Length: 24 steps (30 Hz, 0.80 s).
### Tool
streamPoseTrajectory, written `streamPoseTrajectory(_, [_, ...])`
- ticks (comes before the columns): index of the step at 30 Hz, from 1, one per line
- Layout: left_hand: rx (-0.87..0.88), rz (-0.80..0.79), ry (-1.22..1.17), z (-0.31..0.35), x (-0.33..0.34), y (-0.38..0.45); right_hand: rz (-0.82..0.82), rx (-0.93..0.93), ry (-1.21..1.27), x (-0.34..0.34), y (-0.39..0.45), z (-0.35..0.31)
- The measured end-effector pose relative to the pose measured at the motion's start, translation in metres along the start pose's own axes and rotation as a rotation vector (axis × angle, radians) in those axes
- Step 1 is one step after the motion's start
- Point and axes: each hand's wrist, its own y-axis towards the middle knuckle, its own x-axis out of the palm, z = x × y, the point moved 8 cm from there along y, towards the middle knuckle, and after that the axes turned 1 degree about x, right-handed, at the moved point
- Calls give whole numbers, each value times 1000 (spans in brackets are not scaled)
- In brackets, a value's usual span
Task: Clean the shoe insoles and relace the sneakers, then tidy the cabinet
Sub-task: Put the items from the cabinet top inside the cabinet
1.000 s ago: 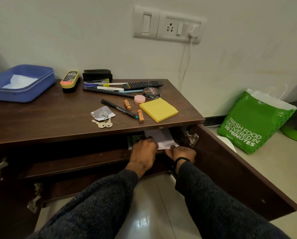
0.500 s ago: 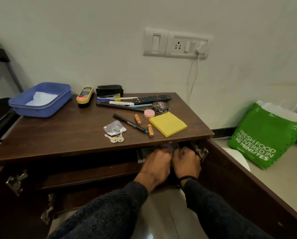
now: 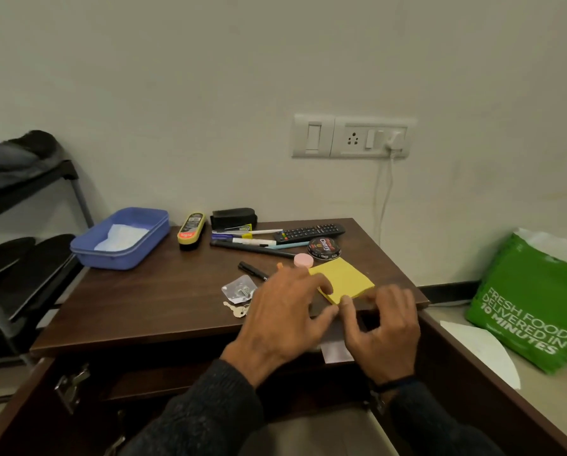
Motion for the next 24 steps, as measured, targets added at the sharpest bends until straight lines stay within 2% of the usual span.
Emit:
streamPoseTrajectory(2, [-71, -72, -59, -19, -1, 3, -113, 54, -67, 11, 6, 6])
streamPoseTrajectory(7, [-135, -189, -4, -44, -2, -3, -280, 162, -168, 31, 6, 17])
streamPoseTrajectory(15, [-102, -250, 2, -48, 13, -8, -350, 265, -208, 32, 13, 21])
streamPoseTrajectory(17, [-131, -217, -36, -52, 15, -3, -389, 288, -229, 30, 14, 22])
streamPoseTrajectory(21, [-295, -87, -56, -74, 13, 14, -452, 331, -266, 27, 12, 27])
streamPoseTrajectory(24, [-399, -63, -30, -83, 20, 31, -467, 353, -246, 25, 12, 26])
